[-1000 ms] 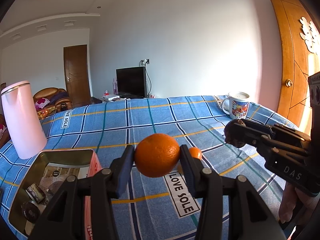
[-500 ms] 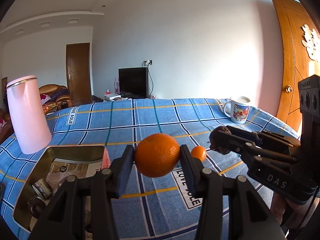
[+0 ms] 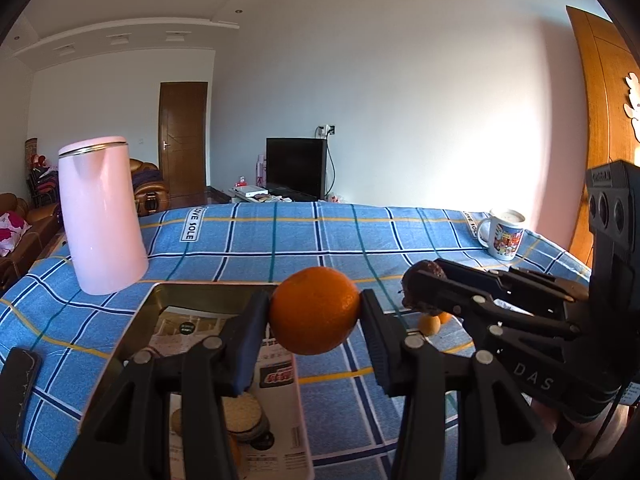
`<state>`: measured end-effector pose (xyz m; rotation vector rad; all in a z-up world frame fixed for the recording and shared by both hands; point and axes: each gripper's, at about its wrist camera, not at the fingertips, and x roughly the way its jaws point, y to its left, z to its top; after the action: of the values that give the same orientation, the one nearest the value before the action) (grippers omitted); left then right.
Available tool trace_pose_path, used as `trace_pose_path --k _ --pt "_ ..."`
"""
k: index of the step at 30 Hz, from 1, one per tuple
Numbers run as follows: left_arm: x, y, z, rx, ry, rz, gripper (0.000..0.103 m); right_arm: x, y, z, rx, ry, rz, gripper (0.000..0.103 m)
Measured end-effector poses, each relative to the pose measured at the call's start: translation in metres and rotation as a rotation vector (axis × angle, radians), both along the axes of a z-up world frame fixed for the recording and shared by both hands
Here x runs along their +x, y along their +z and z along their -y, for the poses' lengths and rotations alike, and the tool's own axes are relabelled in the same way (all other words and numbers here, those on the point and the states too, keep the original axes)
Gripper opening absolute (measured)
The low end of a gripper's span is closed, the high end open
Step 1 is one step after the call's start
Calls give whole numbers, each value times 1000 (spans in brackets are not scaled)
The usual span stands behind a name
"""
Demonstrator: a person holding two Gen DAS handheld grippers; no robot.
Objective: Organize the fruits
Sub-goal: 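Carry the orange over the tin with the left gripper while the right gripper carries the dark fruit, then open both grippers to drop the orange and dark fruit into the tin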
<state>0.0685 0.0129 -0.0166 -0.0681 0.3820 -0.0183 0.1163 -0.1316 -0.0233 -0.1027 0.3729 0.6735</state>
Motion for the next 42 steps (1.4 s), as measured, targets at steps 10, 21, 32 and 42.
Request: trace_pose_path --k 10,21,32,42 --pt "-8 2 -42 -19 87 -2 48 -1 5 -38 -14 72 7 25" --pt "-8 -6 -78 -31 153 -44 48 4 1 -79 -46 122 -12 25" --pt "1 -20 -95 -47 162 -122 48 23 -10 -115 -94 129 -84 25" --pt "3 -23 -93 -39 153 -147 48 33 -20 -128 -130 128 -144 25"
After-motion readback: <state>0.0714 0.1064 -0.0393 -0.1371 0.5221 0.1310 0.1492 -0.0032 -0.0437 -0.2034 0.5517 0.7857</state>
